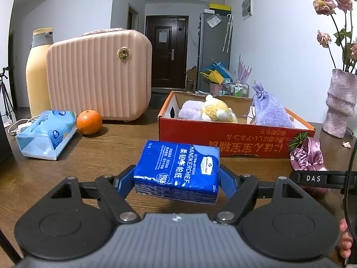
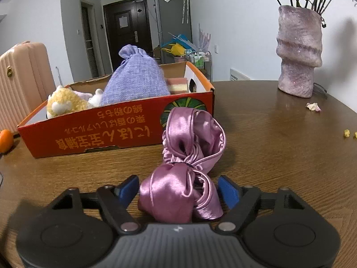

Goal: Organize soft objects
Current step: 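Hold the tissue pack in the left tool while the right tool closes on the pink satin bow, then carry the tissue pack with the left tool while the right tool carries the bow to the box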

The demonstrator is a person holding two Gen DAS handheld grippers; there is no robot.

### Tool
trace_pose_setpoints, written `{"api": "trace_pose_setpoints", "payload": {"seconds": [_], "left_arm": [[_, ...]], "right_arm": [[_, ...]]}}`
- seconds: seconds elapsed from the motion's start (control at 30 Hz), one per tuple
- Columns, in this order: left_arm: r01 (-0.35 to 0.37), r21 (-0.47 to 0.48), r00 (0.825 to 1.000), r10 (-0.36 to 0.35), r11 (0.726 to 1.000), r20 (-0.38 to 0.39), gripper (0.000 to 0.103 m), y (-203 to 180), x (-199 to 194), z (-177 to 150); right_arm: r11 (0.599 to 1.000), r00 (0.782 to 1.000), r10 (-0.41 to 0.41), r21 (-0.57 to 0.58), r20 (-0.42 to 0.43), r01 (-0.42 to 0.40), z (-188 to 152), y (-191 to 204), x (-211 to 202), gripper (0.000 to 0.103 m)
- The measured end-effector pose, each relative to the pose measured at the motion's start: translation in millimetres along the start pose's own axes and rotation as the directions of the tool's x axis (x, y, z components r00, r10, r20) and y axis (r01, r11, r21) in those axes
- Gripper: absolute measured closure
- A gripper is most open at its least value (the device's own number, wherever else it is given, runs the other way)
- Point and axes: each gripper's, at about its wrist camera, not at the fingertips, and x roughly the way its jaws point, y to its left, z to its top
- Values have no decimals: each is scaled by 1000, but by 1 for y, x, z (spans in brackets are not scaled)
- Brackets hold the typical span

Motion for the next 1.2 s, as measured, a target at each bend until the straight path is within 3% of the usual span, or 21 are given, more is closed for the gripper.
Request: {"api": "trace_pose_setpoints", "payload": {"seconds": [0.5,0.87,1.2], "left_arm": [[-21,-27,1000,21,999,-19,25,6,11,5],[-15,-36,1000,15,999,-11,25,8,10,6],[-10,-45,1000,11,999,22,25,6,8,14]], "right_arm": [[1000,1000,8,-8,14,-8,-2,-2,-6,66],[999,993,11,-38,121,-7,-5,4,-30,67],[998,963,52,-37,266,-43,2,6,-57,67]]}}
